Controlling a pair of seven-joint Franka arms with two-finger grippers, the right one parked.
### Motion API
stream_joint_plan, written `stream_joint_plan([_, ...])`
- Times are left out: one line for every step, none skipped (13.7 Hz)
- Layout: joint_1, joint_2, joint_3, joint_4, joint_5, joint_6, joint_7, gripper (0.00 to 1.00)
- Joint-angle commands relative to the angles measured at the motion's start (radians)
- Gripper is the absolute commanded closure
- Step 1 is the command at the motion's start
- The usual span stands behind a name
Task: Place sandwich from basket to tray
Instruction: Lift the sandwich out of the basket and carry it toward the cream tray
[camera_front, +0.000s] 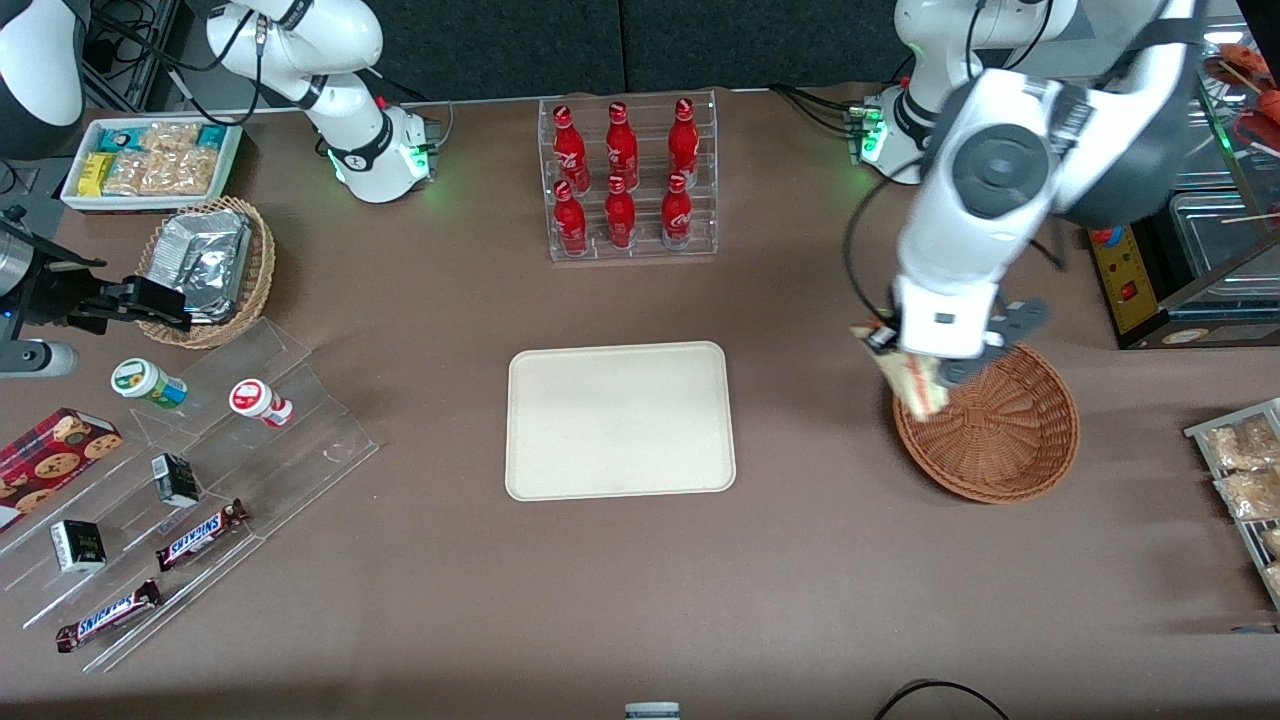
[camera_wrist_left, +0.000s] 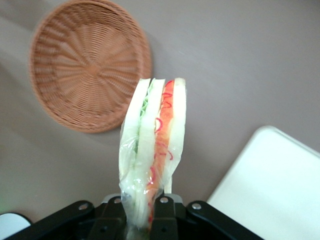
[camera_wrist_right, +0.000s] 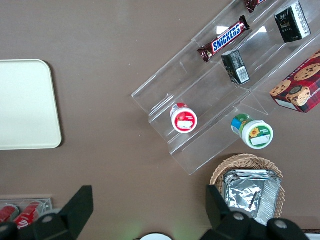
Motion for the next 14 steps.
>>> stream_joint_plan([-0.015, 0.069, -0.071, 0.055, 0.017, 0.035, 0.009, 0.91])
stream_joint_plan([-0.052, 0.093, -0.073, 0.064, 0.020, 0.058, 0.009, 0.91])
stream_joint_plan([-0.084, 0.127, -0.071, 0.082, 0.025, 0.077, 0.009, 0.91])
stream_joint_plan([-0.107, 0.163, -0.073, 0.096, 0.054, 0.097, 0.009, 0.92])
stream_joint_plan([-0.145, 0.200, -0.073, 0.119, 0.083, 0.104, -0.003, 0.92])
stream_joint_plan([-0.193, 0.249, -0.071, 0.165, 0.100, 0.104, -0.010, 0.92])
stream_joint_plan([-0.221, 0.300, -0.070, 0.211, 0.112, 0.104, -0.012, 0.92])
stream_joint_plan([-0.247, 0.366, -0.070, 0.258, 0.139, 0.107, -0.014, 0.92])
stream_joint_plan([-0.283, 0.410, -0.070, 0.297, 0.175, 0.106, -0.015, 0.92])
stream_joint_plan([-0.301, 0.430, -0.067, 0.300, 0.192, 0.107, -0.015, 0.92])
stream_joint_plan([-0.310, 0.452, -0.067, 0.306, 0.201, 0.121, -0.015, 0.92])
stream_joint_plan([-0.321, 0.464, -0.067, 0.308, 0.204, 0.140, -0.014, 0.92])
stream_joint_plan([-0.324, 0.478, -0.067, 0.308, 0.204, 0.169, -0.006, 0.92])
stream_joint_plan([-0.331, 0.496, -0.067, 0.308, 0.207, 0.205, -0.007, 0.92])
